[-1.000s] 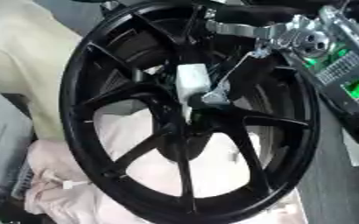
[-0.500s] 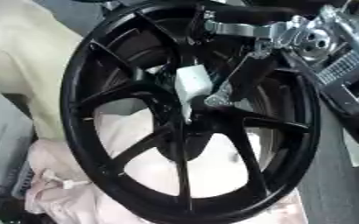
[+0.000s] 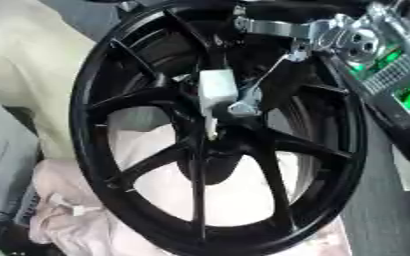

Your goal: Pull the pin out of the wheel hub.

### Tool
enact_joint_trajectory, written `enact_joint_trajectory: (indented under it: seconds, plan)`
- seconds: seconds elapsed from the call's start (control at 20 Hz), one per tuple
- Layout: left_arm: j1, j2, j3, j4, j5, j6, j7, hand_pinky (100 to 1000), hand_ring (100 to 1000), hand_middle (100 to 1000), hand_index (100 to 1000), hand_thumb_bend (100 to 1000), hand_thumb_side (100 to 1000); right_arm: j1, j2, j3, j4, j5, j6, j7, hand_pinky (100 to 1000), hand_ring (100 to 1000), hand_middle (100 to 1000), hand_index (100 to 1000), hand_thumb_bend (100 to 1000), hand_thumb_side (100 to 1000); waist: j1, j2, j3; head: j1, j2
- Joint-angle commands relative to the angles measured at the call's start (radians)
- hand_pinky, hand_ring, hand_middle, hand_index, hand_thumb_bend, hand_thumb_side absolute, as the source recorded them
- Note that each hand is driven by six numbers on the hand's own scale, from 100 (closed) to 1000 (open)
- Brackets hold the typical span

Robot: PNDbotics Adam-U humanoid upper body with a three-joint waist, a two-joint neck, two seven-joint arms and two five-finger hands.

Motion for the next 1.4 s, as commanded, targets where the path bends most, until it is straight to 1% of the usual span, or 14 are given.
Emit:
enact_joint_trajectory:
  seconds: [0.05, 0.1, 0.15, 0.4, 0.6, 0.7, 0.75, 0.8, 0.85, 0.9, 1.05, 1.15, 1.25, 1.4]
  plan:
    - [-0.003, 0.034, 0.010, -0.019, 0.004, -0.001, -0.002, 615, 612, 509, 688, 307, 578, -0.030, -0.037, -0.038, -0.029, -0.020, -0.001, -0.029, 652, 400, 168, 396, 440, 338, 0.010, -0.029, -0.002, -0.005, -0.003]
    - [-0.003, 0.035, 0.010, -0.019, 0.004, -0.002, -0.002, 615, 612, 509, 688, 307, 578, -0.031, -0.039, -0.040, -0.031, -0.023, 0.000, -0.033, 652, 400, 168, 396, 440, 338, 0.010, -0.029, -0.002, -0.005, -0.003]
    - [-0.003, 0.034, 0.010, -0.019, 0.004, -0.002, -0.001, 615, 612, 510, 688, 307, 576, -0.032, -0.041, -0.042, -0.034, -0.026, 0.001, -0.035, 647, 382, 154, 386, 442, 369, 0.010, -0.030, -0.003, -0.005, -0.003]
    - [-0.005, 0.031, 0.012, -0.019, 0.013, -0.003, 0.001, 615, 613, 510, 687, 308, 572, -0.037, -0.080, -0.113, -0.088, -0.083, 0.015, -0.087, 650, 373, 145, 380, 443, 377, 0.019, -0.042, -0.010, -0.013, -0.014]
    - [-0.006, 0.031, 0.012, -0.019, 0.016, -0.005, 0.001, 615, 613, 510, 687, 308, 572, -0.033, -0.093, -0.123, -0.114, -0.105, 0.035, -0.103, 650, 373, 145, 380, 443, 377, 0.020, -0.044, -0.010, -0.015, -0.016]
    - [-0.003, 0.027, 0.016, -0.018, 0.018, -0.006, 0.005, 615, 613, 511, 687, 310, 570, -0.017, -0.098, -0.141, -0.105, -0.116, 0.049, -0.115, 661, 360, 133, 373, 437, 311, 0.028, -0.047, -0.019, -0.024, -0.028]
    - [0.000, 0.025, 0.018, -0.018, 0.019, -0.007, 0.008, 615, 613, 511, 688, 310, 570, -0.001, -0.102, -0.160, -0.092, -0.128, 0.062, -0.127, 660, 358, 131, 372, 434, 274, 0.033, -0.049, -0.024, -0.031, -0.035]
    - [0.003, 0.023, 0.021, -0.018, 0.019, -0.008, 0.012, 615, 613, 511, 688, 310, 570, 0.011, -0.107, -0.183, -0.079, -0.141, 0.076, -0.141, 660, 358, 131, 371, 432, 258, 0.037, -0.050, -0.028, -0.036, -0.041]
    - [0.006, 0.021, 0.023, -0.018, 0.020, -0.008, 0.015, 614, 612, 511, 688, 311, 570, 0.021, -0.114, -0.207, -0.068, -0.156, 0.091, -0.156, 661, 358, 129, 370, 426, 212, 0.039, -0.051, -0.032, -0.040, -0.046]
    - [0.009, 0.020, 0.025, -0.018, 0.020, -0.009, 0.018, 614, 612, 511, 688, 311, 570, 0.029, -0.122, -0.232, -0.054, -0.171, 0.106, -0.171, 661, 358, 129, 370, 426, 207, 0.041, -0.051, -0.036, -0.044, -0.051]
    - [0.015, 0.018, 0.029, -0.020, 0.019, -0.010, 0.023, 614, 612, 512, 688, 311, 570, 0.047, -0.162, -0.309, 0.003, -0.217, 0.145, -0.219, 660, 358, 125, 366, 411, 121, 0.046, -0.050, -0.047, -0.052, -0.065]
    - [0.022, 0.016, 0.034, -0.020, 0.017, -0.011, 0.029, 614, 612, 512, 687, 311, 569, 0.054, -0.199, -0.361, 0.050, -0.249, 0.164, -0.251, 660, 359, 125, 365, 405, 100, 0.050, -0.050, -0.056, -0.046, -0.071]
    - [0.029, 0.016, 0.040, -0.020, 0.014, -0.013, 0.035, 614, 612, 512, 687, 312, 570, 0.069, -0.242, -0.414, 0.099, -0.281, 0.171, -0.283, 663, 359, 126, 366, 401, 100, 0.052, -0.048, -0.063, -0.037, -0.075]
    - [0.042, 0.015, 0.050, -0.021, 0.008, -0.014, 0.046, 614, 612, 512, 687, 313, 570, 0.129, -0.312, -0.491, 0.173, -0.319, 0.201, -0.331, 669, 358, 132, 369, 402, 100, 0.053, -0.043, -0.080, -0.015, -0.078]
